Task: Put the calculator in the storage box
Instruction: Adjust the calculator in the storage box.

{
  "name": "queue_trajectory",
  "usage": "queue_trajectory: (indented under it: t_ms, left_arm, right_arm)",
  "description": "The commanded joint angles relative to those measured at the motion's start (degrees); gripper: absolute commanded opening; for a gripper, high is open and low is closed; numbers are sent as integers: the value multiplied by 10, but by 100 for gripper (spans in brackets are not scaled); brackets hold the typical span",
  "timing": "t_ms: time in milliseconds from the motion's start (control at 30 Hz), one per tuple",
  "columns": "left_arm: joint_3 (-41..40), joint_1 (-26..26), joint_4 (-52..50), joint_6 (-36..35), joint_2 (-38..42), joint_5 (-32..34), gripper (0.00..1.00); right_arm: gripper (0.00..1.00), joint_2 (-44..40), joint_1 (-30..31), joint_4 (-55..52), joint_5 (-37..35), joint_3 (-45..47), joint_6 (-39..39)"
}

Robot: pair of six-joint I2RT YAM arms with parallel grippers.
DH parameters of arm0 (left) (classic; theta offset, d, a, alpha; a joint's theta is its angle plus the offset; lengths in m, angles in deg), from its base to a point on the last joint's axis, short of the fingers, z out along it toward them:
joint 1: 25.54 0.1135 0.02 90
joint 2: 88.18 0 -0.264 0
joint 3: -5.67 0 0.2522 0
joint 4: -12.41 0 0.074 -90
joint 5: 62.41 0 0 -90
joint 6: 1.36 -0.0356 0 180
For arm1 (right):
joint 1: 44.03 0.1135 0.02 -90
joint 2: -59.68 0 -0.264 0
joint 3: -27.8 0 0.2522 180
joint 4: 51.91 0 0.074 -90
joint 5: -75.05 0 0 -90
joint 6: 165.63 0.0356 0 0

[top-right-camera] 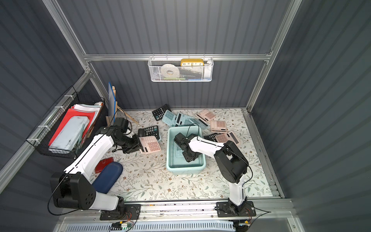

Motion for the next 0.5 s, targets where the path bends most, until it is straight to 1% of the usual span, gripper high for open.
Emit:
queue_trajectory:
  t_ms: [0,100,200,233,300,400,467]
  left_arm:
    - [36,3,-32,-15,20,6,0]
    - [63,3,-47,-14,25,13,0]
    - [85,3,-54,-5,34,14,0]
    - [111,3,-58,2,37,14,0]
    - [129,3,-61,16,42,12,0]
    - [157,3,-52,45,47,2,0]
    - [178,3,-36,68,46,-12,0]
  right_arm:
    - [5,-19,-13,3,21,-20,-2]
    - [12,-55,-16,-4,55,-20,-3]
    - [21,-112,-16,-12,94,-19,4]
    - [25,-133,-16,-12,104,-19,7]
    - [34,-168,-17,-19,112,-25,16]
    - [44,-209,-22,-29,125,-44,29]
    - [53,-230,-30,-23,161,-57,40]
